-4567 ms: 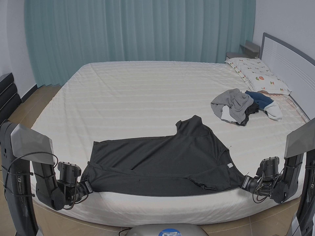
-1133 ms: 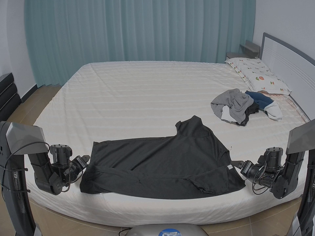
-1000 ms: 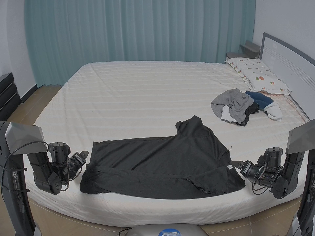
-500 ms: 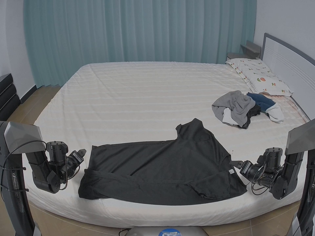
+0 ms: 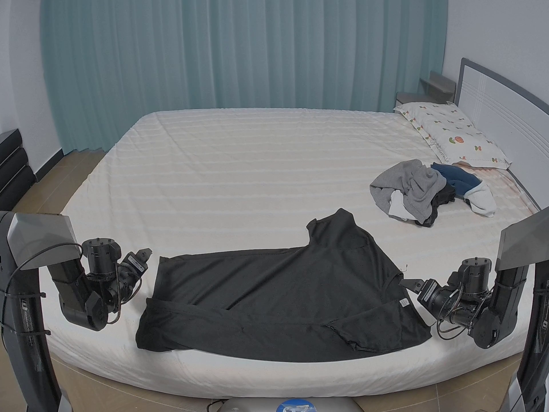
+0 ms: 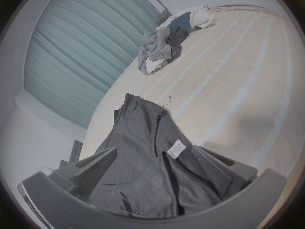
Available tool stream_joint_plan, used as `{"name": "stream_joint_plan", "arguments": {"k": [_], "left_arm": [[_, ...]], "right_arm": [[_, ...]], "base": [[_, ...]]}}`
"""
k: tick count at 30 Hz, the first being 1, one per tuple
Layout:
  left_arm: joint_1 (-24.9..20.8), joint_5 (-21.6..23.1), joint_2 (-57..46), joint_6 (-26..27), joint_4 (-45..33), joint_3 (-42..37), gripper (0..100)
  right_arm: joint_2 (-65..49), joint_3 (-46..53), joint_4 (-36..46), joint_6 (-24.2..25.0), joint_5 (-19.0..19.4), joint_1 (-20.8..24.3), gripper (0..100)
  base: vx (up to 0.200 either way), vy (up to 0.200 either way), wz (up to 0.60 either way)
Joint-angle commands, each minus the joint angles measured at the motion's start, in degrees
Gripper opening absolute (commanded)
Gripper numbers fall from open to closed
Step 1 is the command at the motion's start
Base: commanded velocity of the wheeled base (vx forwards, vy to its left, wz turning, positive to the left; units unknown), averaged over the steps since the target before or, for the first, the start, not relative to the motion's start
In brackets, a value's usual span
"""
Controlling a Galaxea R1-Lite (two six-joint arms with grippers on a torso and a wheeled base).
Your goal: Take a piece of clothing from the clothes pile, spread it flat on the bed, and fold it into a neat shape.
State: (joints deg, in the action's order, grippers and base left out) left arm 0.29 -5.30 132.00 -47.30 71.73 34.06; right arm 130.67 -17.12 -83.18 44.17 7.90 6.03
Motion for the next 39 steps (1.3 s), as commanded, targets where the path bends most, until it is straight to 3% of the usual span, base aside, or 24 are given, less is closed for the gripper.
{"name": "stream_joint_plan", "arguments": {"k": [1, 6, 10, 12, 15, 21, 39], "left_arm": [[-0.2, 0.6, 0.4, 0.2, -3.2, 5.5, 100], [-0.2, 6.4, 0.4, 0.3, -14.2, 13.2, 100], [0.2, 15.1, 2.6, 0.5, -22.8, 23.2, 100], [0.1, 16.2, 4.5, 2.0, -25.9, 27.4, 100], [-0.1, 15.8, 7.3, 5.3, -30.0, 32.4, 100], [-0.6, 9.8, 12.9, 9.9, -30.3, 37.2, 100], [-1.5, 9.0, 15.3, 10.2, -28.0, 36.5, 100]], "right_arm": [[1.6, -0.4, -1.6, 3.0, 1.8, -0.6, 100], [3.5, 0.2, -5.2, 5.1, 4.1, -1.2, 100], [5.7, -0.6, -6.2, 7.2, 5.5, -2.1, 100], [6.1, -0.6, -6.3, 8.1, 7.3, -2.7, 100], [6.2, -0.5, -6.2, 9.0, 10.3, -3.4, 100], [6.3, -0.6, -6.3, 9.3, 10.8, -3.3, 100], [6.9, -0.6, -6.3, 8.8, 10.7, -2.9, 100]], "base": [[0.000, 0.000, 0.00], [0.000, 0.000, 0.00], [0.000, 0.000, 0.00], [0.000, 0.000, 0.00], [0.000, 0.000, 0.00], [0.000, 0.000, 0.00], [0.000, 0.000, 0.00]]}}
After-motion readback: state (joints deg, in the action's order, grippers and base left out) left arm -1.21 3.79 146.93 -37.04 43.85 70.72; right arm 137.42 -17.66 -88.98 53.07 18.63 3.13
